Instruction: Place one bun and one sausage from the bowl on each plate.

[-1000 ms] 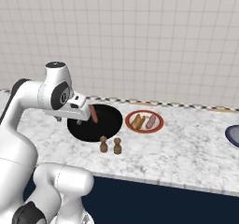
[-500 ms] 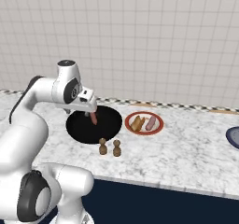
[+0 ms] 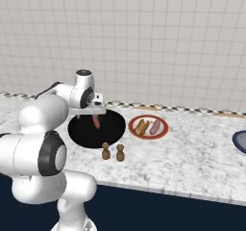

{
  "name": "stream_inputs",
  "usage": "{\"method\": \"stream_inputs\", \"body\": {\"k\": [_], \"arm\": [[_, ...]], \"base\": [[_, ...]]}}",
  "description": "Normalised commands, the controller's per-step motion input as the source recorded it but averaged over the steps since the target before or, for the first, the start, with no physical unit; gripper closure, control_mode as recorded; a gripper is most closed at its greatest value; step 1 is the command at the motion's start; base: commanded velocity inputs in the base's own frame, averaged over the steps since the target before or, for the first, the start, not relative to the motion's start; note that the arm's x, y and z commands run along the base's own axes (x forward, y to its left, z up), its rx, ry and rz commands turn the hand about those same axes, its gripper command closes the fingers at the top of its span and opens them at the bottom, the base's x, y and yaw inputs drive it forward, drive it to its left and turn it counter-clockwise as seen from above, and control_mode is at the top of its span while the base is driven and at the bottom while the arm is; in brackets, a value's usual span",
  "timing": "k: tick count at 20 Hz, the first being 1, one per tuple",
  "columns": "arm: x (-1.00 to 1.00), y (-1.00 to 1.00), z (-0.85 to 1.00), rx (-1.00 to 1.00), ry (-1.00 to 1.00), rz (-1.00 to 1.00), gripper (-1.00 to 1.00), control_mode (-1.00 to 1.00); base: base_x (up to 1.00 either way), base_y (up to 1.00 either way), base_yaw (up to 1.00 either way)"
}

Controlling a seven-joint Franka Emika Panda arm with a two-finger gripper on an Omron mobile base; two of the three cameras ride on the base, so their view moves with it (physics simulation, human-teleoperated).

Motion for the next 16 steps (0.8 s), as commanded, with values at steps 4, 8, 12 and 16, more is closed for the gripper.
{"method": "stream_inputs", "body": {"k": [4, 8, 12, 16], "arm": [[0.63, 0.13, -0.25, 0.00, 0.00, 0.00, -1.00, -1.00], [0.56, 0.00, -0.39, 0.00, 0.00, 0.00, -1.00, -1.00], [0.37, 0.00, -0.50, 0.00, 0.00, 0.00, -1.00, -1.00], [0.16, -0.06, -0.51, 0.00, 0.00, 0.03, -1.00, -1.00]], "base": [[0.00, 0.00, 0.00], [0.00, 0.00, 0.00], [0.00, 0.00, 0.00], [0.00, 0.00, 0.00]]}}
